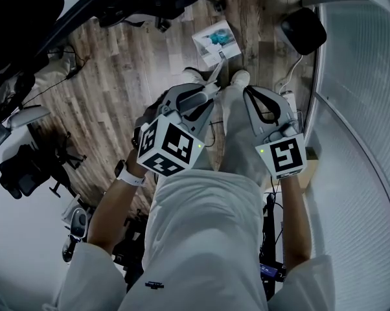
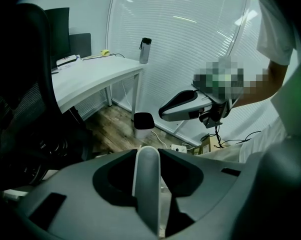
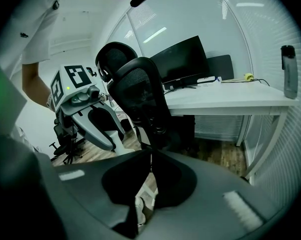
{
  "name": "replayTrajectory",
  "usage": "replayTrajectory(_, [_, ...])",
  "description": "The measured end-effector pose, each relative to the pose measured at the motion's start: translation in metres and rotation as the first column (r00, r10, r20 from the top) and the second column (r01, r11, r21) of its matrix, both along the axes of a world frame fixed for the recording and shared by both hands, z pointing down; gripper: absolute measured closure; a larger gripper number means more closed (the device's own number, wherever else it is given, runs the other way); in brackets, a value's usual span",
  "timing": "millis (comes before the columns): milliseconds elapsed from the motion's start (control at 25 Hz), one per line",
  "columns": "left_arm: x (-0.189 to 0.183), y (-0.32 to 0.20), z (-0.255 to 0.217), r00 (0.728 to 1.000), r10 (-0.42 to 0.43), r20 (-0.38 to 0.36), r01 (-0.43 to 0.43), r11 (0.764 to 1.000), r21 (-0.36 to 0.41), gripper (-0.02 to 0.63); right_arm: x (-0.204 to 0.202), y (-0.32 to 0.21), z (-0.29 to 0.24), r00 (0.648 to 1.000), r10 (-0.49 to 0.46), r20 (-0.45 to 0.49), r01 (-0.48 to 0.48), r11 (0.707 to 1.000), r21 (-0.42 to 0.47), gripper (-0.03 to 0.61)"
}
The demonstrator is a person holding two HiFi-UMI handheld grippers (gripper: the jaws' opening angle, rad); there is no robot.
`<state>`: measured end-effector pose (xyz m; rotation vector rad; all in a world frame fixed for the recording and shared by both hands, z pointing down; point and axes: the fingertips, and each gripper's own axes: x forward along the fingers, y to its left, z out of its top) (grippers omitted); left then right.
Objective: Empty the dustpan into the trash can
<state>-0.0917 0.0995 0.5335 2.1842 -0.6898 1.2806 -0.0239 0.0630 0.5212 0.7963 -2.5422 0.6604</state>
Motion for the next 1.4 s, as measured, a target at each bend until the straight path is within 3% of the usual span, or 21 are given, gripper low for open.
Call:
replayTrajectory(440, [-0.002, 0.005, -0.012, 1.0, -0.029, 0.0, 0.029, 1.0, -0.005, 0.485, 0.003, 0.011, 0.004, 1.0, -0.014, 0.005, 0.014, 1.0, -0.009, 0.568])
replayTrajectory(880, [0.003, 0.01, -0.037, 0.997, -0.074, -0.024, 0.073, 0.997, -0.029, 0.485, 0.006, 0.031, -0.007, 0.997, -0.071, 0.015, 0.071, 0.997, -0.02, 0.522])
replayTrajectory(1400, [0.031, 0.008, -0.101, 0.995, -0.091, -0.052, 0.09, 0.996, -0.025, 0.485, 0.01, 0.062, -0.012, 0.995, -0.102, -0.016, 0.102, 0.995, -0.01, 0.451])
